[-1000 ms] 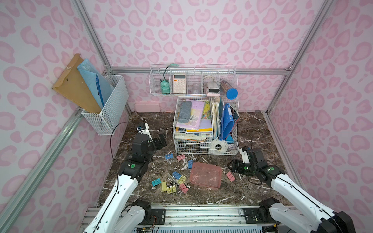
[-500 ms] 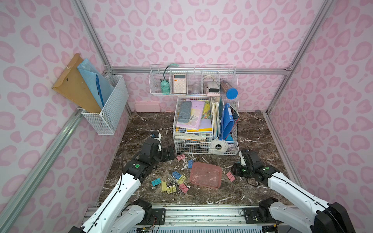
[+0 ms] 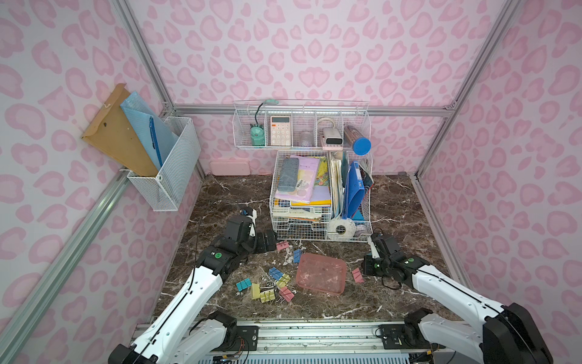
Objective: Put the binder clips in the storage box
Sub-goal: Pick up the binder clip at the center of the board, then place the binder clip in the storage box.
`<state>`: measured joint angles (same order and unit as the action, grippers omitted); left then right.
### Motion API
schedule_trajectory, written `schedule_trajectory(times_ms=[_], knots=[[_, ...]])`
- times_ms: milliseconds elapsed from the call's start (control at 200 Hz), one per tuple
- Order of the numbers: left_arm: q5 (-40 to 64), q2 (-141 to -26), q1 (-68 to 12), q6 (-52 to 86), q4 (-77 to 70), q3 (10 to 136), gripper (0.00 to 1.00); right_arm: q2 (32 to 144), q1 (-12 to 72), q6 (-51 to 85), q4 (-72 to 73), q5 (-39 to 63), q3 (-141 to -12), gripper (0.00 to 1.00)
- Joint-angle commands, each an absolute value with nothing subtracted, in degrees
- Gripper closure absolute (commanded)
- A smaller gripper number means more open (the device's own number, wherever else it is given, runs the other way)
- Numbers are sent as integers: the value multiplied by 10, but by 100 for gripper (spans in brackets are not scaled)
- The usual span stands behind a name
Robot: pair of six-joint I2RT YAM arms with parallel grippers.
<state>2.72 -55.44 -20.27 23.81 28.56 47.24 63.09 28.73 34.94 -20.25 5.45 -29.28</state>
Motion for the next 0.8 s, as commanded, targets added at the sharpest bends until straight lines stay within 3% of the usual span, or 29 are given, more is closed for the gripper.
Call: schedule_trajectory(times_ms=[0, 265, 545, 795], knots=[[32, -560, -203, 236, 281, 477, 0, 634, 292, 348, -220, 39, -300, 93], [16, -566, -203, 241, 286, 498, 0, 625, 316, 374, -262, -8, -340, 100], [-69, -568, -203, 283, 304, 529, 0, 616, 509, 565, -347, -213, -489, 100], [-71, -575, -203, 294, 282, 522, 0, 767, 618, 680, -249, -237, -588, 100]])
